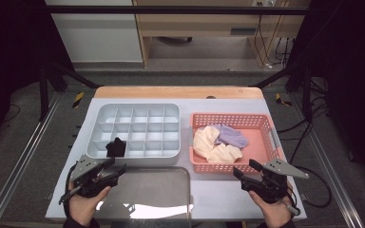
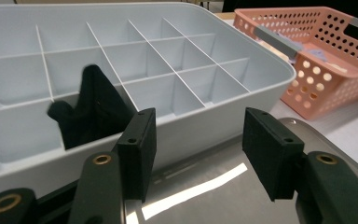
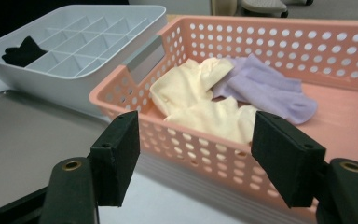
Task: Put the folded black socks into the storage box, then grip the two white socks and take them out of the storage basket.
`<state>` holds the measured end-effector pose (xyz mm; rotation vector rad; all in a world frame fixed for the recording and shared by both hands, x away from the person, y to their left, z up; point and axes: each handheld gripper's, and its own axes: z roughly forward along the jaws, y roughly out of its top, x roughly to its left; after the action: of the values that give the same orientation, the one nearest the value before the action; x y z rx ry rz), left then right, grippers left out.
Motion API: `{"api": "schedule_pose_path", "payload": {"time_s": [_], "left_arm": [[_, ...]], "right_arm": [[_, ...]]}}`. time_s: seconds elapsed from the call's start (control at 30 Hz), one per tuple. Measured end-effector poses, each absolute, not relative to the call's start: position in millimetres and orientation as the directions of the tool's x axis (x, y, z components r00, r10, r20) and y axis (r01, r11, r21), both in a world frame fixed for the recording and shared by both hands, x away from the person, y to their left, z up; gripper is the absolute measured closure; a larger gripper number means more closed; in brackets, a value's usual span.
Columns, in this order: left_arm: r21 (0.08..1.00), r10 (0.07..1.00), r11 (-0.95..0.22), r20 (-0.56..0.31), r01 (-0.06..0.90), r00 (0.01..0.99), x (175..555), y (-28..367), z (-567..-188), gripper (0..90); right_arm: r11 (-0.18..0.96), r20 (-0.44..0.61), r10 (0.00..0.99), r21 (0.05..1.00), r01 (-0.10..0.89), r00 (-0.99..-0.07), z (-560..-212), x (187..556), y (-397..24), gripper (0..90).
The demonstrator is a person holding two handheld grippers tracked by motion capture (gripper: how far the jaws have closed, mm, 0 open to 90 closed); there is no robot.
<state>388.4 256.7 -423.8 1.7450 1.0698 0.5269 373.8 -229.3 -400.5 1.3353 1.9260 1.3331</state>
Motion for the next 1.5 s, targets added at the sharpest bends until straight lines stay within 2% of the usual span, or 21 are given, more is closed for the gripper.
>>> {"api": "schedule_pose_path", "payload": {"time_s": [0.43,0.67,1.1,1.5], "left_arm": [[0.878,0.835,-0.108,-0.174,0.466,0.523,378.6,264.2,-441.8,41.0],[0.881,0.836,-0.121,-0.158,0.457,0.526,378.8,264.0,-445.3,40.7],[0.877,0.847,-0.105,-0.168,0.468,0.504,380.5,267.1,-449.5,41.5],[0.877,0.864,-0.107,-0.151,0.469,0.479,384.0,273.3,-451.5,40.1]], "right_arm": [[0.043,0.169,0.890,0.894,0.446,-0.424,-383.5,393.9,-224.1,33.3],[0.080,0.133,0.893,0.894,0.442,-0.429,-372.5,406.9,-214.6,33.6],[0.080,0.134,0.897,0.889,0.451,-0.422,-364.7,434.4,-201.5,34.8],[0.119,0.106,0.900,0.874,0.472,-0.424,-358.8,473.1,-185.5,37.9]]}}
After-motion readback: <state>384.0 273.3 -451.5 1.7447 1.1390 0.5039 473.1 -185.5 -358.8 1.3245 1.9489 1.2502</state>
